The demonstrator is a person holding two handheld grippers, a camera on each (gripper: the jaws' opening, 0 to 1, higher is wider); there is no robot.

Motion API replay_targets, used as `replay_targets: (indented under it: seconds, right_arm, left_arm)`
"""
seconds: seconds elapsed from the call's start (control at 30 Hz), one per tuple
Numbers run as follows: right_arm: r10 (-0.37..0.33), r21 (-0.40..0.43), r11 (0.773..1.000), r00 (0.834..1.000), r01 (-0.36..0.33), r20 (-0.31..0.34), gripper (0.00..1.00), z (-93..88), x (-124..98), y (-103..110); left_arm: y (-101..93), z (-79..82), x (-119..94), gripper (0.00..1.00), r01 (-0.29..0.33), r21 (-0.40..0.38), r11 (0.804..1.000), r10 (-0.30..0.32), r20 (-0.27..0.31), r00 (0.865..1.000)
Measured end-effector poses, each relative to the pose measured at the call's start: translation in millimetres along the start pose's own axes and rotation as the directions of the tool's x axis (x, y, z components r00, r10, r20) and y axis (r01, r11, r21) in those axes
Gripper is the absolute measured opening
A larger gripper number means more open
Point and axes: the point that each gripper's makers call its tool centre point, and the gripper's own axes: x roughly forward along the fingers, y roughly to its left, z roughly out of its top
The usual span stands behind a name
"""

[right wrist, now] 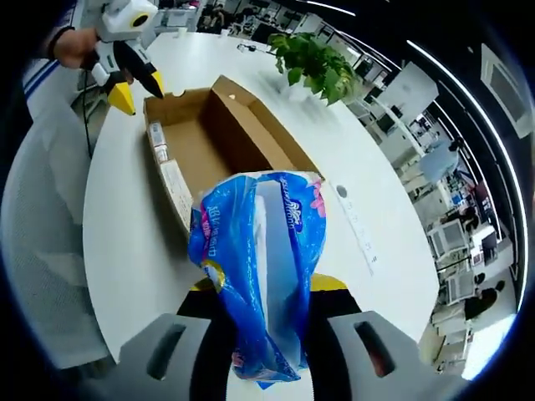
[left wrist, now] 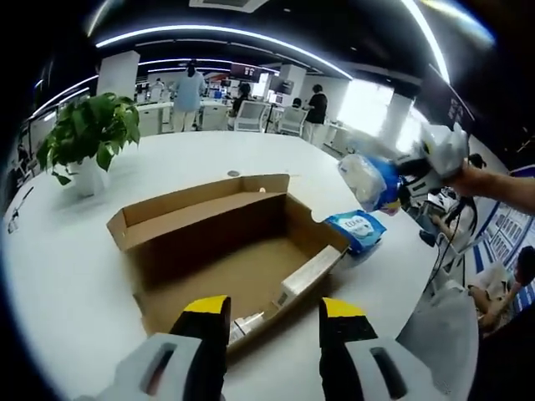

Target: Operate the shoe box by opening the lid, removing the specified soft item, and placing it in the target area until the item is outside and the box remains undamaged.

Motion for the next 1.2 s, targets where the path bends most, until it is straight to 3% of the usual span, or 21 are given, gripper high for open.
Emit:
replay_targets:
  seconds: [0.47, 0.9, 1.03, 1.2]
  right_arm:
    - [-0.038, 0.151, 0.987, 0.996, 0.050, -0.080, 0.28, -102.7, -33, -4]
    - [-0.041, 0.206, 0.975, 0.984, 0.076, -0.172, 0.28, -189.3, -63, 0]
    - [-0.038, 0.219, 0.972, 0.981, 0.080, -0.190, 0.28, -205.7, -68, -1]
    - [-0.028, 0.237, 0.969, 0.980, 0.075, -0.195, 0.28, -210.0, -69, 0]
  left_arm:
    - [-32.2, 7.5, 20, 0.43, 0.019, 0.015, 1.000, -0.019, -0.011, 1.000]
    - [-50.5, 6.7, 33, 0.43, 0.016, 0.020, 1.000, -0.015, -0.028, 0.999]
    - [-53.5, 6.2, 33, 0.43, 0.008, 0.020, 1.000, -0.008, -0.027, 1.000]
    - [-54.4, 2.1, 30, 0.43, -0.004, 0.011, 1.000, 0.004, -0.031, 1.000]
